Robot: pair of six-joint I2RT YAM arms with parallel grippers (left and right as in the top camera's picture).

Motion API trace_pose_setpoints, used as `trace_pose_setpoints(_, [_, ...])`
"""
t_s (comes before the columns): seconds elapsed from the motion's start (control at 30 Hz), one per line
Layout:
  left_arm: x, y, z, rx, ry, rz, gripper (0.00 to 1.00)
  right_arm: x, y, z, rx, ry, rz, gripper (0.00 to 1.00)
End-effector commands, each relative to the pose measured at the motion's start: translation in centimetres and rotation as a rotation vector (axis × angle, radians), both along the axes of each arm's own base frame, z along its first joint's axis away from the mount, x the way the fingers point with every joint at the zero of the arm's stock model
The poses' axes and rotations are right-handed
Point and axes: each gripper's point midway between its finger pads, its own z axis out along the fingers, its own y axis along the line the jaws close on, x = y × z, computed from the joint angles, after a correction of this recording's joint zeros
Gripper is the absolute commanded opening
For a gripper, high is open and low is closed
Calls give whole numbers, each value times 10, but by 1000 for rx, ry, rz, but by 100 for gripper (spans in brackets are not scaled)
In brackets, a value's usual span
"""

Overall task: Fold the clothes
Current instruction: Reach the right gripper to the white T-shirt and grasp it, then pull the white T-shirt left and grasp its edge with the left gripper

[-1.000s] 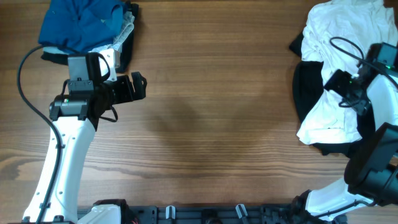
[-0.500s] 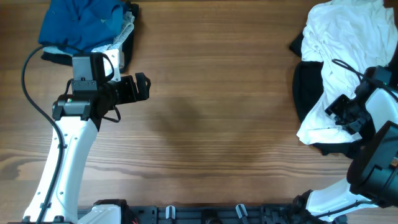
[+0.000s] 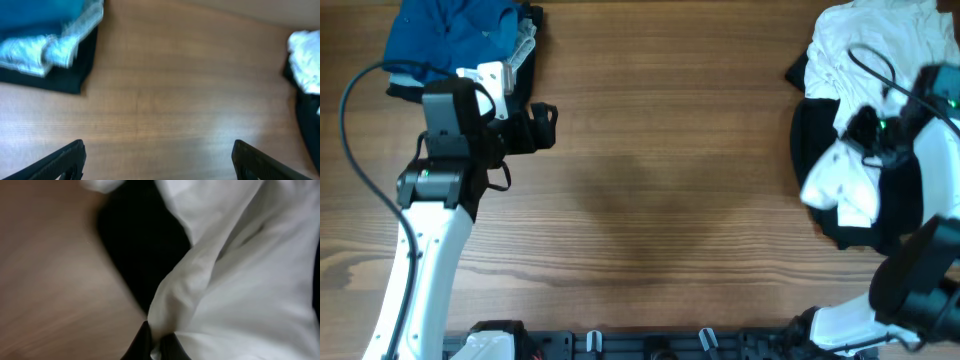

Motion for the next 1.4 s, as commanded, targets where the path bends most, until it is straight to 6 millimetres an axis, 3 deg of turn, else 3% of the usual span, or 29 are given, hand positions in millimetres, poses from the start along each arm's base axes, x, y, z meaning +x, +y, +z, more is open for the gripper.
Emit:
trace_pose_setpoints(0.0, [-1, -3, 51, -4, -175, -18, 94, 33, 81, 73, 6, -206, 238, 4])
trace_pose_setpoints(0.03, [-1, -1, 55, 5, -190, -6, 94, 38, 99, 82, 8, -228, 278, 5])
trace_pose_setpoints(0.1, [0, 11, 62, 48, -214, 52, 95, 46, 164, 102, 27, -295, 403, 4])
trace_pose_setpoints(0.13, [0, 16, 62, 64, -216, 74, 96, 48, 181, 106, 34, -315, 434, 4])
trace_pose_setpoints(0.17, [0, 22, 62, 85, -219, 103, 96, 47, 221, 113, 59, -355, 499, 4])
trace_pose_setpoints(0.23, [1, 38, 63, 104, -219, 154, 97, 39, 289, 128, 112, -434, 605, 4])
trace_pose_setpoints(0.33, [0, 67, 62, 112, -210, 233, 97, 17, 365, 143, 162, -515, 729, 4])
trace_pose_setpoints(0.4, [-3, 91, 59, 119, -192, 298, 98, -6, 415, 139, 188, -532, 825, 4])
trace_pose_setpoints(0.47, [-8, 108, 55, 123, -173, 343, 99, -30, 451, 121, 199, -500, 910, 4])
trace_pose_setpoints(0.57, [-14, 113, 47, 123, -130, 360, 100, -54, 476, 92, 191, -419, 981, 5])
trace_pose_setpoints(0.6, [-17, 112, 42, 121, -108, 358, 100, -55, 476, 90, 188, -411, 983, 4])
trace_pose_setpoints(0.63, [-20, 111, 39, 118, -92, 354, 100, -53, 473, 91, 188, -415, 975, 19])
trace_pose_setpoints(0.67, [-22, 109, 35, 113, -73, 348, 100, -47, 468, 94, 186, -422, 961, 53])
trace_pose_setpoints(0.73, [-25, 101, 32, 82, -54, 312, 100, -31, 449, 103, 179, -441, 910, 82])
trace_pose_setpoints(0.8, [-28, 86, 28, 28, -30, 253, 98, -5, 409, 122, 161, -472, 812, 100])
trace_pose_setpoints(0.9, [-38, 52, 11, -78, 67, 128, 92, 34, 321, 140, 111, -482, 615, 100])
trace_pose_setpoints(1.0, [-48, 3, -30, -72, 217, -38, 91, 46, 263, 124, 46, -413, 537, 100])
trace_pose_setpoints(1.03, [-51, -6, -39, -59, 252, -68, 90, 45, 256, 121, 24, -404, 554, 100])
trace_pose_setpoints(1.07, [-56, -17, -63, -5, 343, -95, 88, 43, 249, 115, -13, -388, 572, 100])
trace_pose_setpoints(1.23, [-70, -12, -141, 136, 627, -77, 80, 43, 241, 110, -87, -376, 589, 100])
trace_pose_setpoints(1.37, [-74, -7, -177, 192, 728, -113, 80, 44, 241, 110, -100, -386, 610, 97])
